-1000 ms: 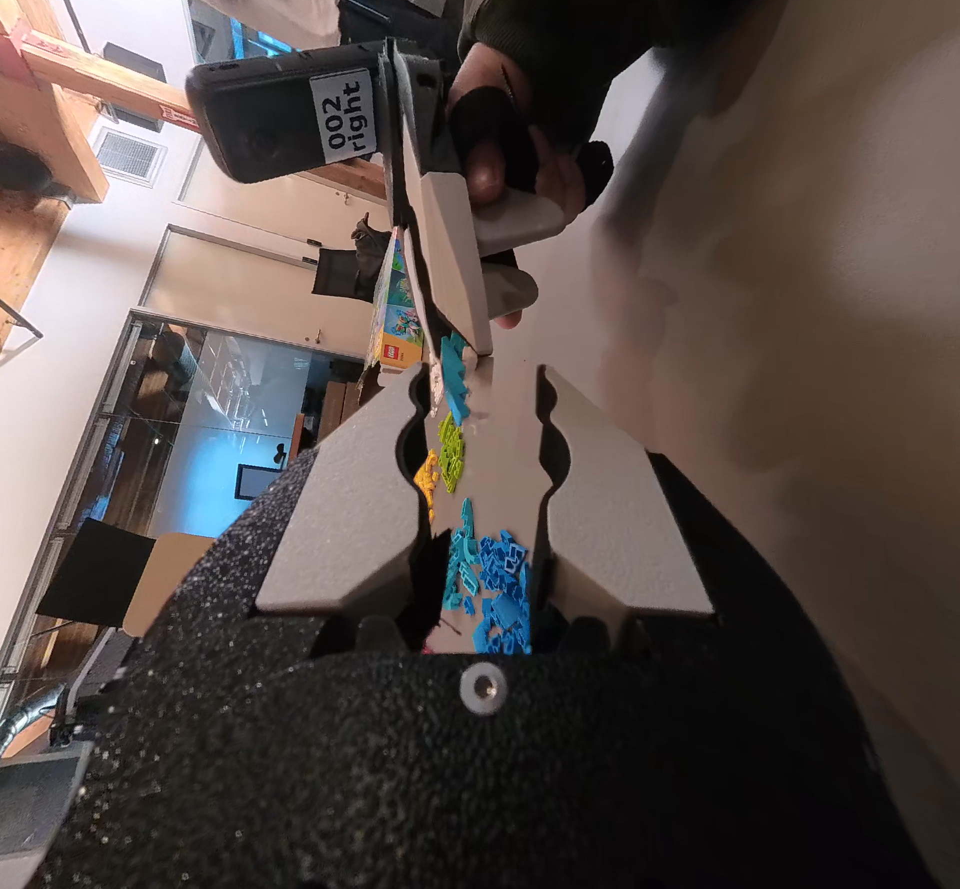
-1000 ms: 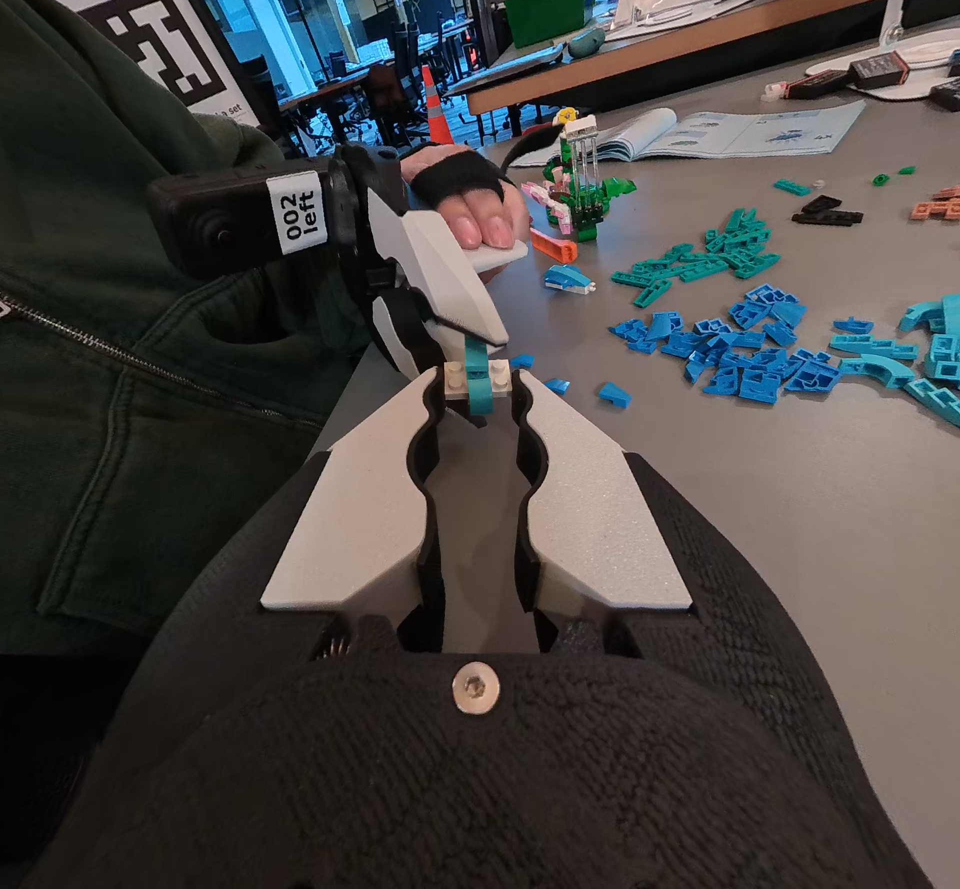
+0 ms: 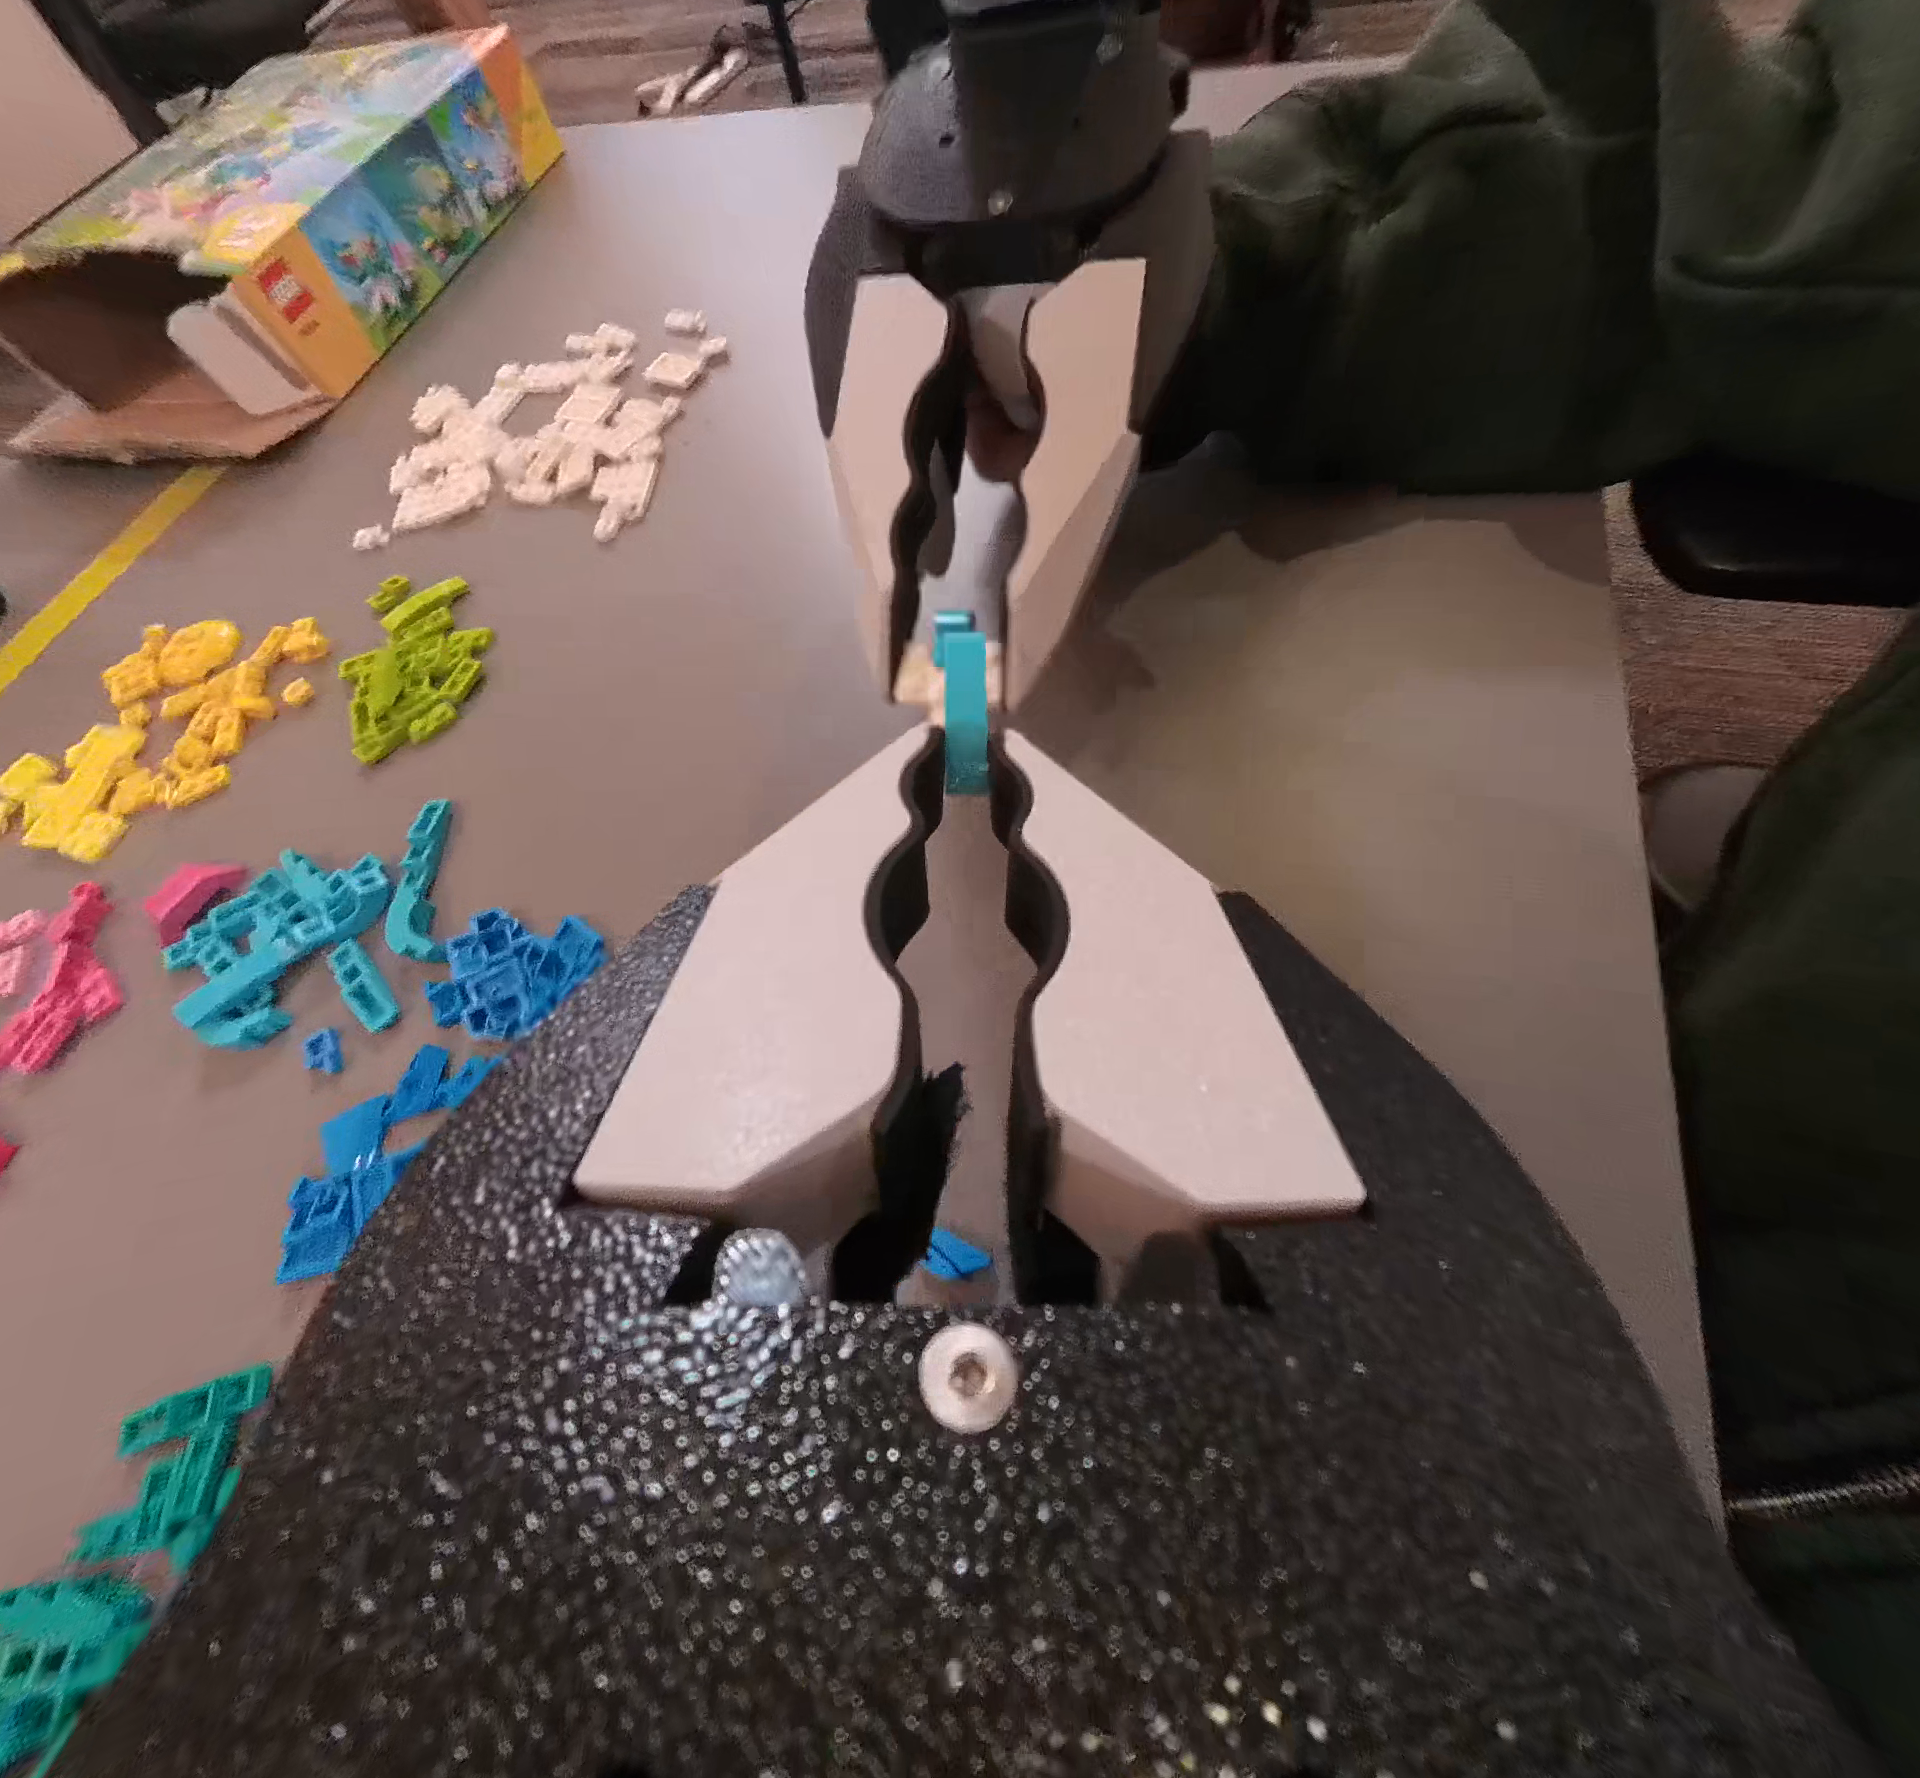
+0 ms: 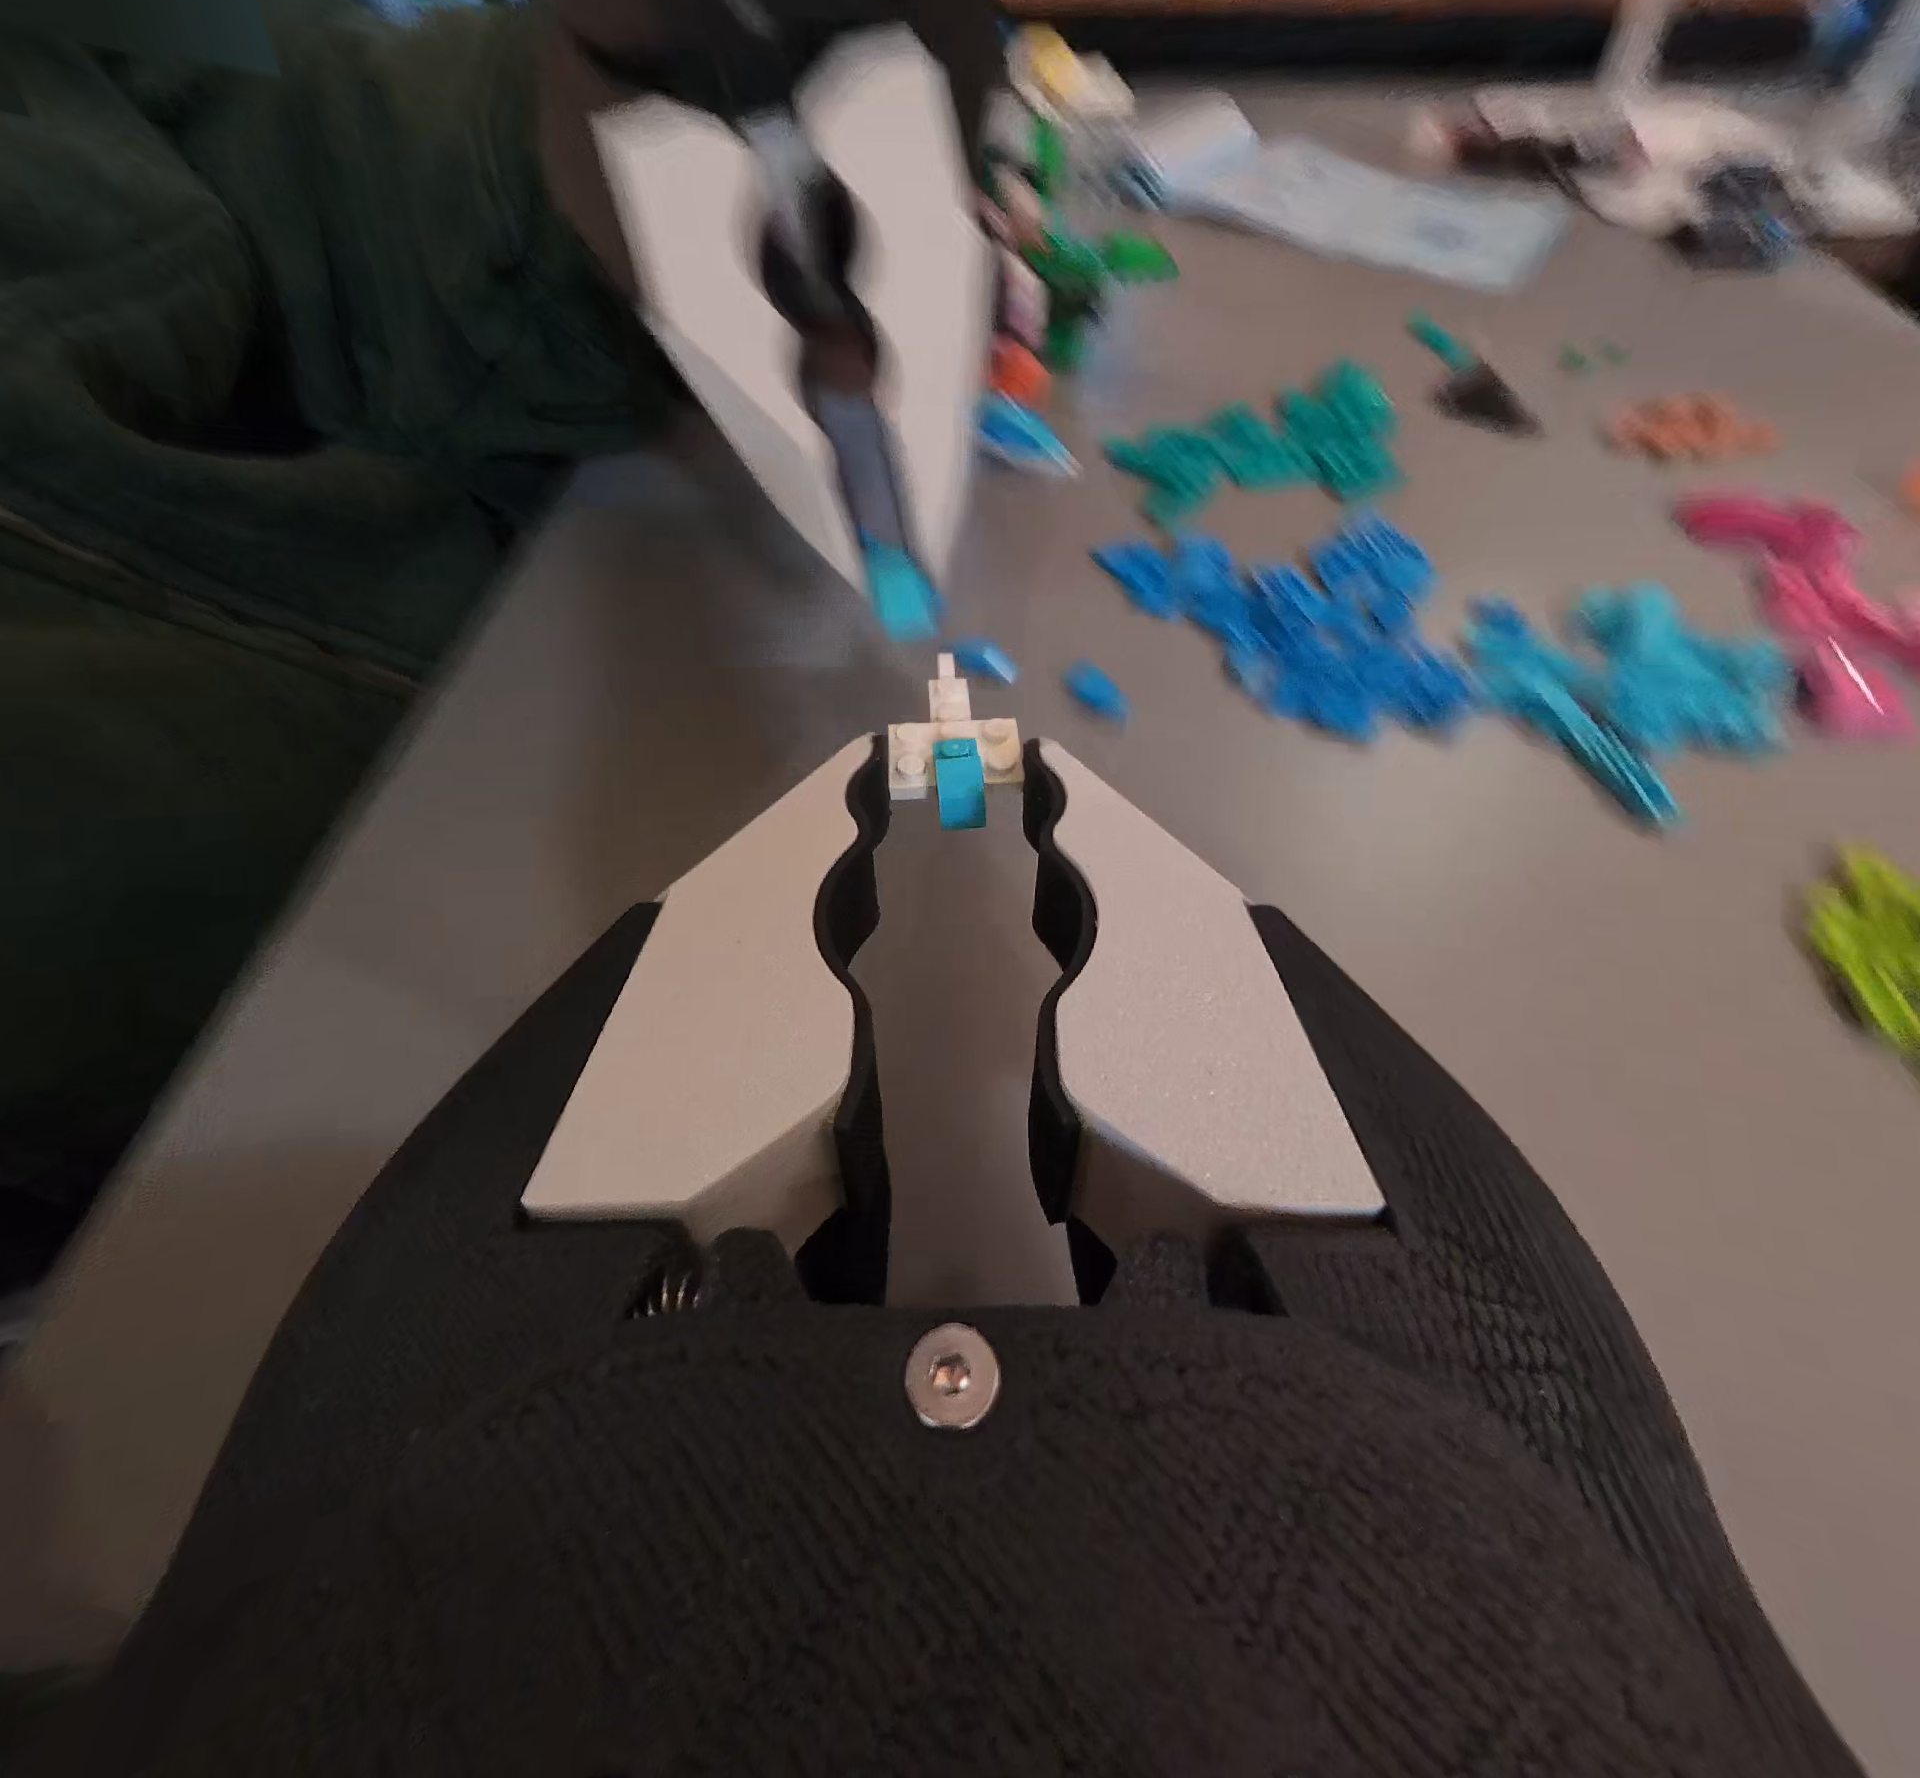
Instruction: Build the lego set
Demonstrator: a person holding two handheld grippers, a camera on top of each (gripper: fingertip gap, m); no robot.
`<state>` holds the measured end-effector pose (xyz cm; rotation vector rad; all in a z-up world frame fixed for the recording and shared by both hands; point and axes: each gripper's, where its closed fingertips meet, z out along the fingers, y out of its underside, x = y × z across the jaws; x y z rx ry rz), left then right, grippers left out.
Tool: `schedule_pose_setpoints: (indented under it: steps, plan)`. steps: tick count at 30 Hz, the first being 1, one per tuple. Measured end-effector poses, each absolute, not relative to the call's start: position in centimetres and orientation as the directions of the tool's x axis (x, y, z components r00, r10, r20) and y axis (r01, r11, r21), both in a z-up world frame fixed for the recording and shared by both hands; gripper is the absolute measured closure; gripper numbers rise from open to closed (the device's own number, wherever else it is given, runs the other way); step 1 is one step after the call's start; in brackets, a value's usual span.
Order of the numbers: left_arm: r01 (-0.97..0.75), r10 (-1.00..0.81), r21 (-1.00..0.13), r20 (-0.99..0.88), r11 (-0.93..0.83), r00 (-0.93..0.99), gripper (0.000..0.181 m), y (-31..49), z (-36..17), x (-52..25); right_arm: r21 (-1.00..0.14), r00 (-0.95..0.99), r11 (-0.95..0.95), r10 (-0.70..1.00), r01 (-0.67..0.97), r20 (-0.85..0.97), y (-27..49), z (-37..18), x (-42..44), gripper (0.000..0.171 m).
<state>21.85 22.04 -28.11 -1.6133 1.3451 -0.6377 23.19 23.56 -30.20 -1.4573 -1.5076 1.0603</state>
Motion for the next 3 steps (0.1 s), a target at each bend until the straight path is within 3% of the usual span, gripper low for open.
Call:
schedule_pose_setpoints:
  steps: [1, 3]
  plan:
    - [-0.501, -0.945, -0.866, -0.151, -0.016, 0.291, 0.176, 22.3, -28.5, 21.5, -0.928, -0.011, -0.021, 1.000, 0.371, -0.027, 24.4, -30.4, 23.6, 0.147]
    - [-0.596, -0.938, -0.800, -0.152, -0.068, 0.311, 0.176, 22.4, -30.2, 20.7, -0.934, 0.039, -0.015, 0.999, 0.357, -0.001, 25.4, -30.1, 24.3, 0.147]
